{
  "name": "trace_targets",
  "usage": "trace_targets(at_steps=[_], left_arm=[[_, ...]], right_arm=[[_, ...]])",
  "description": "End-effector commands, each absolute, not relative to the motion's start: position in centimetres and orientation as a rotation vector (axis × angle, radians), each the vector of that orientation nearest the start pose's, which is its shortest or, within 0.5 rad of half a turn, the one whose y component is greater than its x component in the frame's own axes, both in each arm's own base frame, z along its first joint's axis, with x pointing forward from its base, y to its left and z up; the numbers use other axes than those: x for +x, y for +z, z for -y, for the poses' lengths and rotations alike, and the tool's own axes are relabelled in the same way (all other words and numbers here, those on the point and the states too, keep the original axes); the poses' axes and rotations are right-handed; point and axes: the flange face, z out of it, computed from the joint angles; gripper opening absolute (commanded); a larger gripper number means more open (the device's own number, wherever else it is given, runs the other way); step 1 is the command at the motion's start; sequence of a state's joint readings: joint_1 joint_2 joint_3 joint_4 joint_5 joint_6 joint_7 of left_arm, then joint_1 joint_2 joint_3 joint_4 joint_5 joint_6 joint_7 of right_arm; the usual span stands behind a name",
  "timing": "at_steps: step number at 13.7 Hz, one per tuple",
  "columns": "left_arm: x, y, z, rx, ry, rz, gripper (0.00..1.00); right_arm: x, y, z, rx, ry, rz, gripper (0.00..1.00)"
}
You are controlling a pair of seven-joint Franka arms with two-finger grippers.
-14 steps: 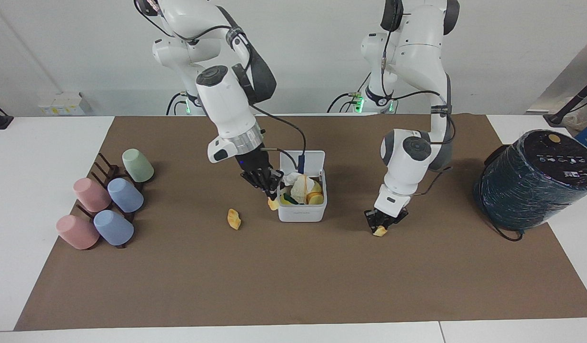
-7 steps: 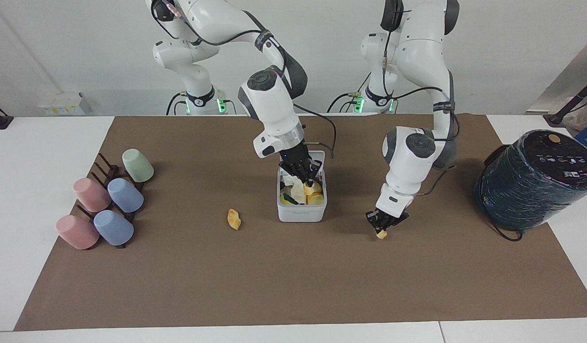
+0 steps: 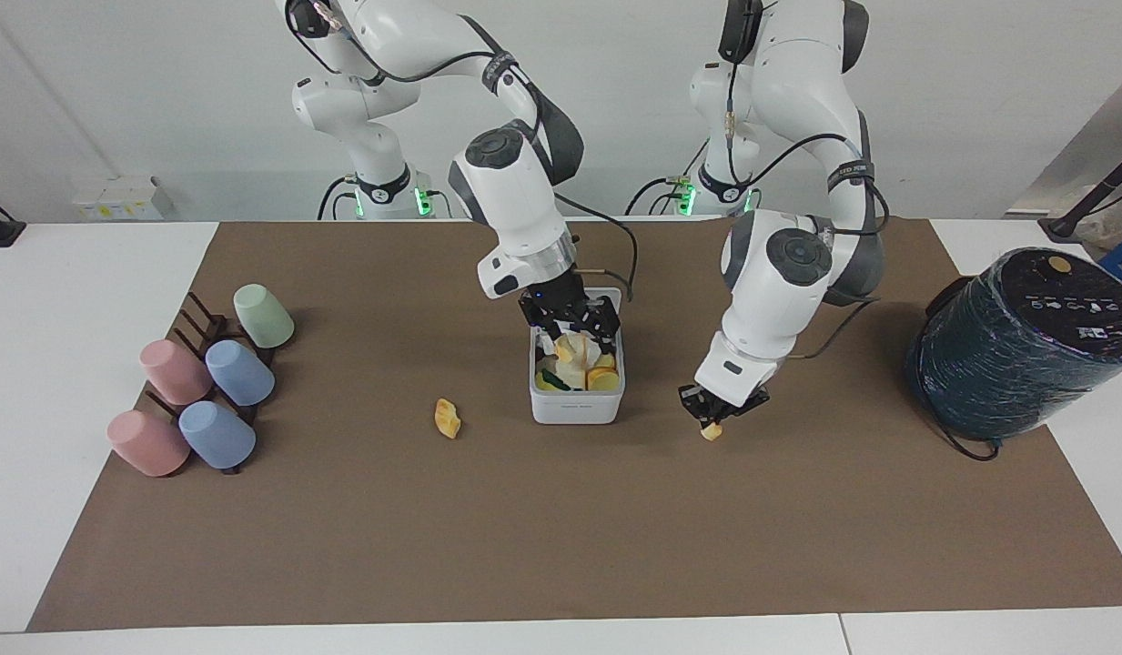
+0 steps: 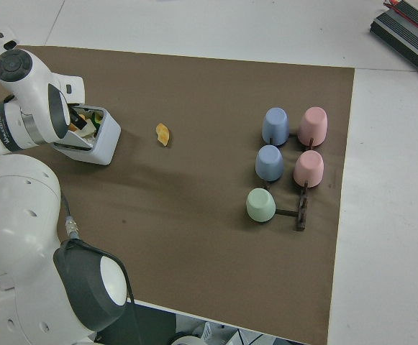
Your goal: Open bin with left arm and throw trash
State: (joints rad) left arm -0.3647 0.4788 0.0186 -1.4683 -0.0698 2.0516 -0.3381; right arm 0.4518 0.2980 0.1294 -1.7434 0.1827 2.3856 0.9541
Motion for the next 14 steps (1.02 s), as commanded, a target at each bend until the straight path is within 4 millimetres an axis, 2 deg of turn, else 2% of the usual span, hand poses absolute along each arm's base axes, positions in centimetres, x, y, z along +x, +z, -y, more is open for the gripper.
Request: trace_targets(at_steps=[1, 3, 4, 5, 7, 9, 10, 11, 12, 14], left_arm=[[66.1, 42.2, 25.7, -3.235, -0.083, 0.067, 0.00], [65.9, 42.4, 26.0, -3.236, -0.081, 0.073, 0.00], [65.9, 42.6, 26.0, -3.244, -0.083, 0.080, 0.00], [65.9, 42.7, 26.0, -3.247, -0.082, 0.082, 0.00], [65.8, 42.8, 26.3, -3.250, -0.082, 0.090, 0.00], [65.2, 43.0, 28.0, -3.259, -0.085, 0.134, 0.00], [64.6, 43.0, 29.5, -3.264, -0.080, 0.131, 0.00], [64.3, 43.8, 30.6, -3.275, -0.100, 0.157, 0.00], [63.3, 44.3, 32.9, -3.287, -0.098, 0.171, 0.00], [60.7, 44.2, 37.3, -3.290, -0.066, 0.205, 0.00]], right_arm=[[56.4, 44.7, -35.9, -2.671, -0.170, -0.690, 0.94], [56.4, 44.8, -36.0, -2.670, -0.171, -0.690, 0.95], [56.4, 44.8, -36.1, -2.672, -0.172, -0.686, 1.00], [56.4, 45.0, -36.1, -2.671, -0.176, -0.684, 1.00], [57.3, 45.3, -34.7, -2.693, -0.212, -0.664, 1.00], [59.0, 45.8, -31.1, -2.736, -0.271, -0.646, 1.00], [59.7, 45.6, -29.6, -2.755, -0.283, -0.611, 1.00], [60.3, 45.2, -28.0, -2.779, -0.295, -0.561, 1.00], [61.2, 44.7, -25.5, -2.810, -0.311, -0.496, 1.00], [61.8, 42.3, -22.0, -2.877, -0.317, -0.327, 1.00]])
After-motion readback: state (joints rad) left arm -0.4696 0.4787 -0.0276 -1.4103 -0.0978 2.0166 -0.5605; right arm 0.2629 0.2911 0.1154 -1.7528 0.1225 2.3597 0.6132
